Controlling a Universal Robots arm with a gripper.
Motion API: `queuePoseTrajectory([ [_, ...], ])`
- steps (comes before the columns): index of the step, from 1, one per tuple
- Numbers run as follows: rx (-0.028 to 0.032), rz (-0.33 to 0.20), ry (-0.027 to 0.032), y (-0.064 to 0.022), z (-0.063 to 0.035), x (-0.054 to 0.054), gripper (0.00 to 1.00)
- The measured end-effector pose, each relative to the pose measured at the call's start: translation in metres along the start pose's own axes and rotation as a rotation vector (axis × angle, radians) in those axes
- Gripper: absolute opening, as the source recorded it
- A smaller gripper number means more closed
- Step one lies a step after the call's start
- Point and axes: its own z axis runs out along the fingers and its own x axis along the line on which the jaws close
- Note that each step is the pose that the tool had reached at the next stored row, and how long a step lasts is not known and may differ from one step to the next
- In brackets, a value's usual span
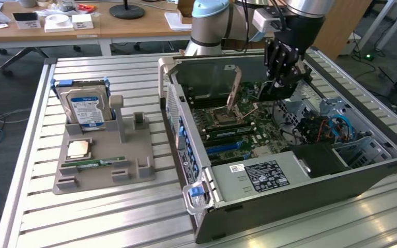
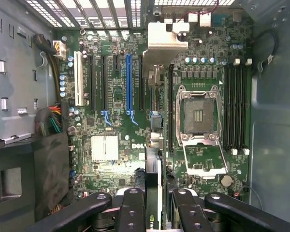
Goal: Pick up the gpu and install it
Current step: 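Insert the gpu into the slot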
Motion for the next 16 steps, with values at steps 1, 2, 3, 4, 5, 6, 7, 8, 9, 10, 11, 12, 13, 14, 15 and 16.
queuePoseTrajectory([
  [1, 0.0004, 0.0, 0.0, 0.0, 0.0007, 0.0, 0.26],
  [2, 0.0008, 0.0, -0.0001, 0.0001, 0.0015, 0.0, 0.26],
  [3, 0.0013, 0.0, -0.0001, 0.0002, 0.0022, 0.0, 0.26],
  [4, 0.0018, 0.0, -0.0001, 0.0003, 0.0029, 0.0, 0.26],
  [5, 0.002, 0.0, 0.0, 0.0004, 0.0032, 0.0, 0.26],
  [6, 0.002, 0.0, 0.0001, 0.0004, 0.0032, 0.0, 0.26],
  [7, 0.002, 0.0, 0.0001, 0.0004, 0.0033, 0.0, 0.26],
  [8, 0.0021, 0.0, 0.0002, 0.0008, 0.0034, 0.0, 0.26],
  [9, 0.0023, 0.0, -0.0003, 0.0017, 0.0037, 0.0, 0.26],
  [10, 0.0027, 0.0, -0.0003, 0.0029, 0.004, 0.0, 0.26],
  [11, 0.0036, 0.0, -0.0002, 0.0045, 0.0042, 0.0, 0.26],
  [12, 0.0048, 0.0, -0.0002, 0.0062, 0.0046, 0.0, 0.26],
  [13, 0.0061, 0.0, -0.0003, 0.0078, 0.0052, 0.0, 0.26],
  [14, 0.0073, 0.0, -0.0003, 0.009, 0.0058, 0.0, 0.26],
  [15, 0.0085, 0.0, -0.0004, 0.01, 0.0066, 0.0, 0.26],
  [16, 0.0095, 0.0, -0.0003, 0.0108, 0.0072, 0.0, 0.26],
])
